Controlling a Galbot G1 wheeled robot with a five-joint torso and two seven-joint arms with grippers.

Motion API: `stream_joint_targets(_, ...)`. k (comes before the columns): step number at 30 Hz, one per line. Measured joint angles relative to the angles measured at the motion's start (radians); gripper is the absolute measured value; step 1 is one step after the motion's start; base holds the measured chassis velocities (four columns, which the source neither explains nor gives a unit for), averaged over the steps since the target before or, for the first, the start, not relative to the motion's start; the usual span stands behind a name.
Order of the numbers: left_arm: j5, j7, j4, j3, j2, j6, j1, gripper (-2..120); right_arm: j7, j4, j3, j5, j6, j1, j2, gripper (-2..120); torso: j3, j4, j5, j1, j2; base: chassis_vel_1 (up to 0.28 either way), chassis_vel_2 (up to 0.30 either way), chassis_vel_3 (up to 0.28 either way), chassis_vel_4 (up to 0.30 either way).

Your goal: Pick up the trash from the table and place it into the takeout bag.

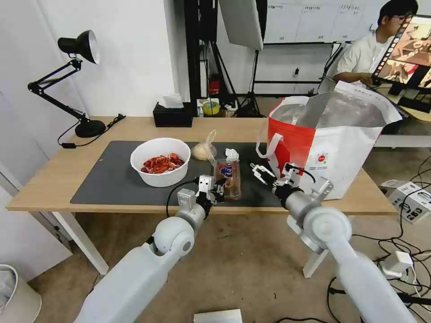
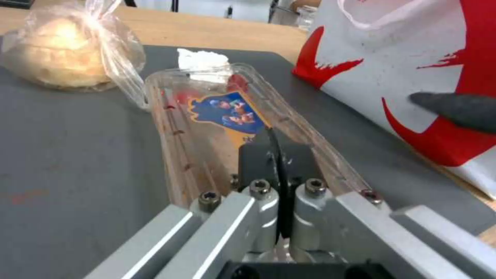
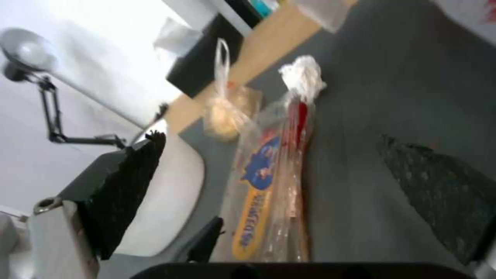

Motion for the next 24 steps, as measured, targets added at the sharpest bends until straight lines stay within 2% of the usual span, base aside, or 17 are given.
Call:
stream_joint_targets(15, 0.002, 0.005, 0.009, 0.014, -0.011, -0.004, 0.005, 0, 0.077, -0.135, -0.048, 0.056, -0.152, 0.15, 0.044, 100, 0.0, 0.0, 0.0, 0.0, 0.0, 0.0, 0.0, 0.0, 0.0)
stream_joint_targets(24, 0.003, 0.005, 0.006, 0.017, -0.009, -0.005, 0.004, 0, 0.089, -0.189, -0.089, 0.068, -0.181, 0.213, 0.053, 100, 0.0, -0.0001, 0.0, 0.0, 0.0, 0.0, 0.0, 0.0, 0.0)
